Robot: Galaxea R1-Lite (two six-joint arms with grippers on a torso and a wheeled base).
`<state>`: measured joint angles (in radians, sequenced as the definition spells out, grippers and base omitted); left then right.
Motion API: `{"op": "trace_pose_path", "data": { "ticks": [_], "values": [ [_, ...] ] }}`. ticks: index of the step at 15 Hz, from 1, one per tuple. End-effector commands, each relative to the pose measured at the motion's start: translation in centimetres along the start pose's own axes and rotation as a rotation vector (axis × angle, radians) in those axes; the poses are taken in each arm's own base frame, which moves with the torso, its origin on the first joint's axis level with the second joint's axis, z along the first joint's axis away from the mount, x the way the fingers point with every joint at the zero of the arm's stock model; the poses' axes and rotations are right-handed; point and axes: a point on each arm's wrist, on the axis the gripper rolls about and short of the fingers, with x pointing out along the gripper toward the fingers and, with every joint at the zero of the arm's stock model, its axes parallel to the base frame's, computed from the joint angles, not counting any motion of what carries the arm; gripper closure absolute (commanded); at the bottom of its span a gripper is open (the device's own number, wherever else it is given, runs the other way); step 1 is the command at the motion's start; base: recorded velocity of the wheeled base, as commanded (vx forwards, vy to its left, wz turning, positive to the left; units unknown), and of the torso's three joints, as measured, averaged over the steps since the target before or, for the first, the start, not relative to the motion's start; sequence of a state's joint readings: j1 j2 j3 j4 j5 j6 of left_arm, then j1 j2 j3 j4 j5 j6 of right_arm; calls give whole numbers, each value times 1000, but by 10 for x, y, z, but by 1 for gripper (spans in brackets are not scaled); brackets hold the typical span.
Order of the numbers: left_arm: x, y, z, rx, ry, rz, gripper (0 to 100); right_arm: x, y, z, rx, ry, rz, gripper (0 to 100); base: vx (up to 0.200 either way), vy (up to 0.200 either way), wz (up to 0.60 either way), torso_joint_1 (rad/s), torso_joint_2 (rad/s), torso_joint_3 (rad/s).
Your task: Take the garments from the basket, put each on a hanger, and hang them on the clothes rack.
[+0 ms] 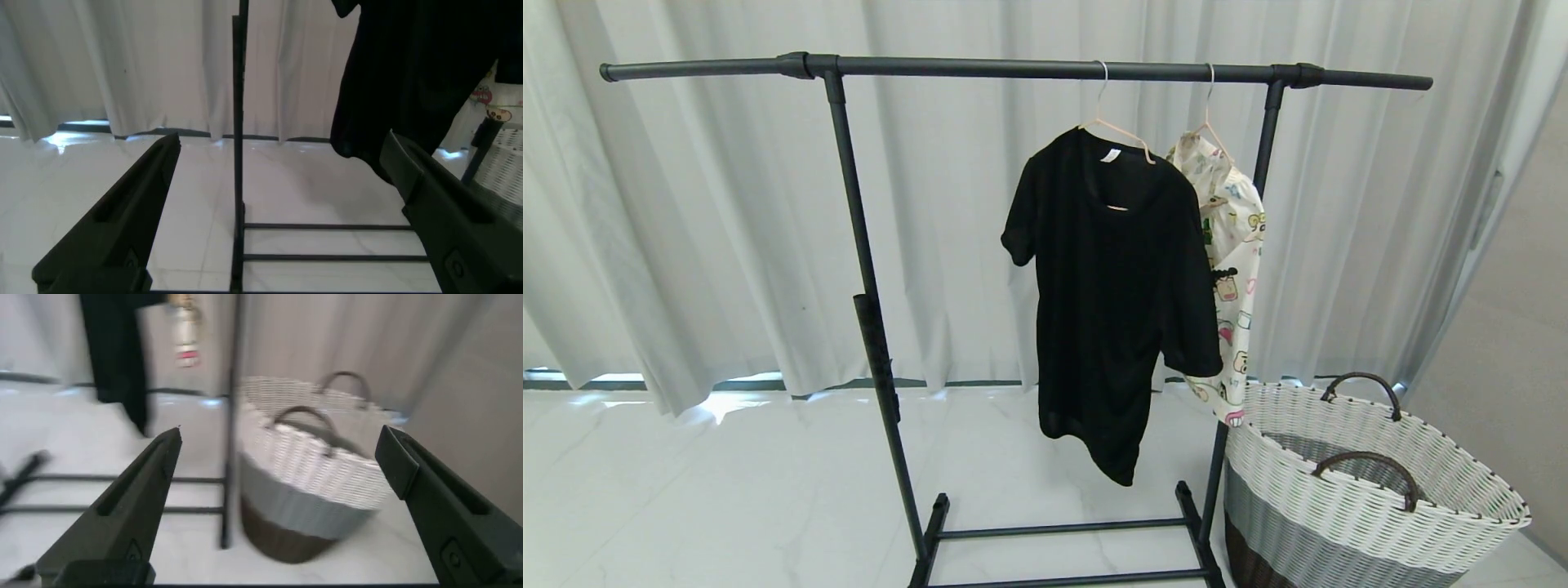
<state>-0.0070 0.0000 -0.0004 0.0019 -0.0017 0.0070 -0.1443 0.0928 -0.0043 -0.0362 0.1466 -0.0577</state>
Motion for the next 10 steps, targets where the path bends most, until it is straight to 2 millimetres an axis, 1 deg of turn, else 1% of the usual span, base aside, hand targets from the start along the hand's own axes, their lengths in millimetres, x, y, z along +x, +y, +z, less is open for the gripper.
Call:
{"op": "trace_pose_path", "data": {
  "ticks": [1, 2, 3, 4, 5, 6, 7, 10],
  "values": [
    [0, 0, 0, 5, 0, 1, 0, 0, -6, 3, -3, -18, -246, 0, 0, 0, 0, 0, 0, 0],
    [0, 0, 0, 7, 0, 1, 0, -1, -8, 2, 2, -8, -372, 0, 0, 0, 0, 0, 0, 0],
    [0, 0, 0, 5, 0, -2, 0, -3, -12, 1, 30, 6, -544, 0, 0, 0, 0, 0, 0, 0],
    [0, 0, 0, 4, 0, -4, 0, -2, -11, 1, 32, 9, -526, 0, 0, 0, 0, 0, 0, 0],
    [0, 0, 0, -5, 0, -2, 0, -2, -11, 1, 35, 9, -461, 0, 0, 0, 0, 0, 0, 0],
    [0, 0, 0, -5, 0, -2, 0, -1, -12, 1, 29, -1, -290, 0, 0, 0, 0, 0, 0, 0],
    [0, 0, 0, -5, 0, -2, 0, -1, -13, 1, 22, -14, -198, 0, 0, 0, 0, 0, 0, 0],
    [0, 0, 0, -5, 0, -2, 0, -1, -13, 1, -1, -18, -189, 0, 0, 0, 0, 0, 0, 0]
  ]
}}
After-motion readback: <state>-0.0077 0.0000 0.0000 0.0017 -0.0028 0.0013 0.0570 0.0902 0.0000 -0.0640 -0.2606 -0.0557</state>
